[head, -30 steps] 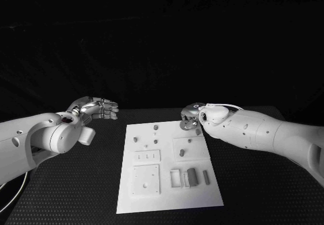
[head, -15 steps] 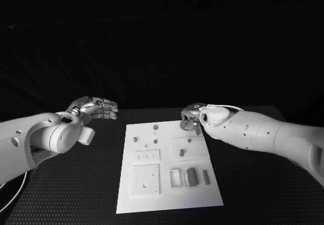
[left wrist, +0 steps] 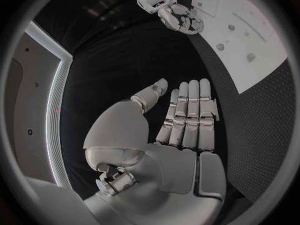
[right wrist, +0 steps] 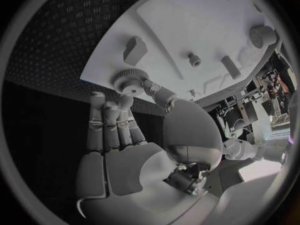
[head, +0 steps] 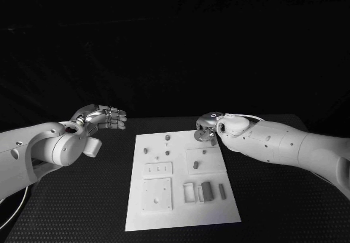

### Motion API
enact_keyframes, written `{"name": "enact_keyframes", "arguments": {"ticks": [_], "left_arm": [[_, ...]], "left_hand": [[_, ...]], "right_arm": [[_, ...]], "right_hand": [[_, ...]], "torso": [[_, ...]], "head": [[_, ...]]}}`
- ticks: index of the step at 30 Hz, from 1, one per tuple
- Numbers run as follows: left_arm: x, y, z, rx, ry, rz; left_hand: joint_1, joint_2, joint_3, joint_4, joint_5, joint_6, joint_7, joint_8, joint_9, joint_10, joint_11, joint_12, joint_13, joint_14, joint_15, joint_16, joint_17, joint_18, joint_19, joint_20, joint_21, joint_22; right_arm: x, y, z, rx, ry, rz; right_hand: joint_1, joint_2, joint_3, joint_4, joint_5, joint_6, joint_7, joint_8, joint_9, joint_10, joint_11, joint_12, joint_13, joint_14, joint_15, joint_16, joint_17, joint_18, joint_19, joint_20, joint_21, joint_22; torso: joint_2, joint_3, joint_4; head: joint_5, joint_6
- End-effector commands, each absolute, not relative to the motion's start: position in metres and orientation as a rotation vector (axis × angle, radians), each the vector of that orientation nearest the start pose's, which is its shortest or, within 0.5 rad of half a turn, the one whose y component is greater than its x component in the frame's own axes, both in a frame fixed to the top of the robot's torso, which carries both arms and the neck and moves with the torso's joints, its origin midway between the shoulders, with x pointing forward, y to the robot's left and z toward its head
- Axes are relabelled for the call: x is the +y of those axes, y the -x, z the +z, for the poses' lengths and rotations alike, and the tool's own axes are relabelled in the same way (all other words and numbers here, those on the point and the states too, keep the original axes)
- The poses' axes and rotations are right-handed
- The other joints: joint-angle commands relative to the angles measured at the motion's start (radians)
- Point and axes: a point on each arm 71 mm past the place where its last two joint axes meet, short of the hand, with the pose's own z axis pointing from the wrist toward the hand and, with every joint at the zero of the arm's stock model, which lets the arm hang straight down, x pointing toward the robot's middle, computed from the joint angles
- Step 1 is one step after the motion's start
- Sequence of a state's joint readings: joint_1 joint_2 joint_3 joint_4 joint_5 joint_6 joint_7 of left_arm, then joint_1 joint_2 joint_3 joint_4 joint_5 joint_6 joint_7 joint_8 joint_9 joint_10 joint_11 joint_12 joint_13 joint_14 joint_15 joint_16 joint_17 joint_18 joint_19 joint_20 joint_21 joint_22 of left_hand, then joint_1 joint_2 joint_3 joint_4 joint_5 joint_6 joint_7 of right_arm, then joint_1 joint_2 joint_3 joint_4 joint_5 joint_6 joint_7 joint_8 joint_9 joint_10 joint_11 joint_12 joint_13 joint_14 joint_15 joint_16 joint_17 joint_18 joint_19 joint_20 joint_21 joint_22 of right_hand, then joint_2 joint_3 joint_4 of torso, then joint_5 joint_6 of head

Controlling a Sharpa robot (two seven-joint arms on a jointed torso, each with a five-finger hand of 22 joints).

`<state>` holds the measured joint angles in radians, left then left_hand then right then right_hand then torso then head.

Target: Assemble the parts on the task board

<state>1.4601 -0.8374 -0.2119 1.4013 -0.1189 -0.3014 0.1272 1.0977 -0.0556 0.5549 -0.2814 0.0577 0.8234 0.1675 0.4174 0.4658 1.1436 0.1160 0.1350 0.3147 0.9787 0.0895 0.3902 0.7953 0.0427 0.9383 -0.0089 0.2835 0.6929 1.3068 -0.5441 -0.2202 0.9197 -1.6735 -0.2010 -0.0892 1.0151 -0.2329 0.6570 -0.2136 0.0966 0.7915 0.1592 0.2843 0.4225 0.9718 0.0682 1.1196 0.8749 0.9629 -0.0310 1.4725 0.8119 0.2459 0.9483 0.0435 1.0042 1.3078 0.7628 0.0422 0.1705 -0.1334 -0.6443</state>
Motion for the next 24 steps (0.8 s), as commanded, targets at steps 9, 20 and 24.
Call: {"name": "enact_keyframes", "arguments": {"ticks": [9, 20, 24], "left_arm": [[0.248, -0.532, -0.129, 1.595, 0.973, -1.233], [0.249, -0.532, -0.129, 1.594, 0.974, -1.230], [0.250, -0.532, -0.129, 1.593, 0.975, -1.229]], "left_hand": [[-0.003, -0.001, -0.002, -0.003, -0.006, -0.002, 0.007, -0.005, 0.001, 0.001, 0.003, -0.004, 0.002, 0.001, 0.004, -0.006, 0.002, 0.000, -0.001, 0.002, -0.005, 0.002], [-0.003, -0.001, -0.002, -0.003, -0.006, -0.002, 0.007, -0.005, 0.001, 0.001, 0.003, -0.005, 0.003, 0.001, 0.004, -0.007, 0.002, 0.000, -0.001, 0.002, -0.005, 0.002], [-0.002, 0.000, -0.001, -0.003, -0.006, -0.002, 0.007, -0.005, 0.001, 0.001, 0.003, -0.006, 0.004, 0.001, 0.004, -0.007, 0.002, 0.000, -0.001, 0.002, -0.005, 0.002]], "right_arm": [[-0.236, -0.578, -0.219, 1.768, 0.422, 0.140], [-0.238, -0.579, -0.215, 1.750, 0.404, 0.141], [-0.239, -0.578, -0.212, 1.752, 0.397, 0.143]], "right_hand": [[0.019, 0.034, -0.008, -0.011, -0.003, 0.064, 0.013, 0.020, 0.008, -0.143, -0.003, 0.011, -0.003, 0.007, -0.005, 0.007, 0.003, 0.016, 0.002, 0.000, 0.007, 0.020], [0.014, 0.018, -0.012, -0.011, -0.002, 0.052, 0.016, 0.014, 0.005, -0.142, -0.001, 0.010, -0.008, 0.008, -0.006, 0.005, 0.001, 0.016, 0.003, -0.001, 0.007, 0.018], [0.012, 0.011, -0.011, -0.007, -0.002, 0.047, 0.018, 0.012, 0.003, -0.142, 0.001, 0.010, -0.009, 0.008, -0.004, 0.004, 0.001, 0.016, 0.003, -0.001, 0.006, 0.017]], "torso": [[0.000, 0.0000, 0.0002], [0.000, -0.0002, 0.0006], [0.000, 0.0000, 0.0003]], "head": [[-0.003, -0.002], [-0.008, -0.003], [-0.008, -0.003]]}}
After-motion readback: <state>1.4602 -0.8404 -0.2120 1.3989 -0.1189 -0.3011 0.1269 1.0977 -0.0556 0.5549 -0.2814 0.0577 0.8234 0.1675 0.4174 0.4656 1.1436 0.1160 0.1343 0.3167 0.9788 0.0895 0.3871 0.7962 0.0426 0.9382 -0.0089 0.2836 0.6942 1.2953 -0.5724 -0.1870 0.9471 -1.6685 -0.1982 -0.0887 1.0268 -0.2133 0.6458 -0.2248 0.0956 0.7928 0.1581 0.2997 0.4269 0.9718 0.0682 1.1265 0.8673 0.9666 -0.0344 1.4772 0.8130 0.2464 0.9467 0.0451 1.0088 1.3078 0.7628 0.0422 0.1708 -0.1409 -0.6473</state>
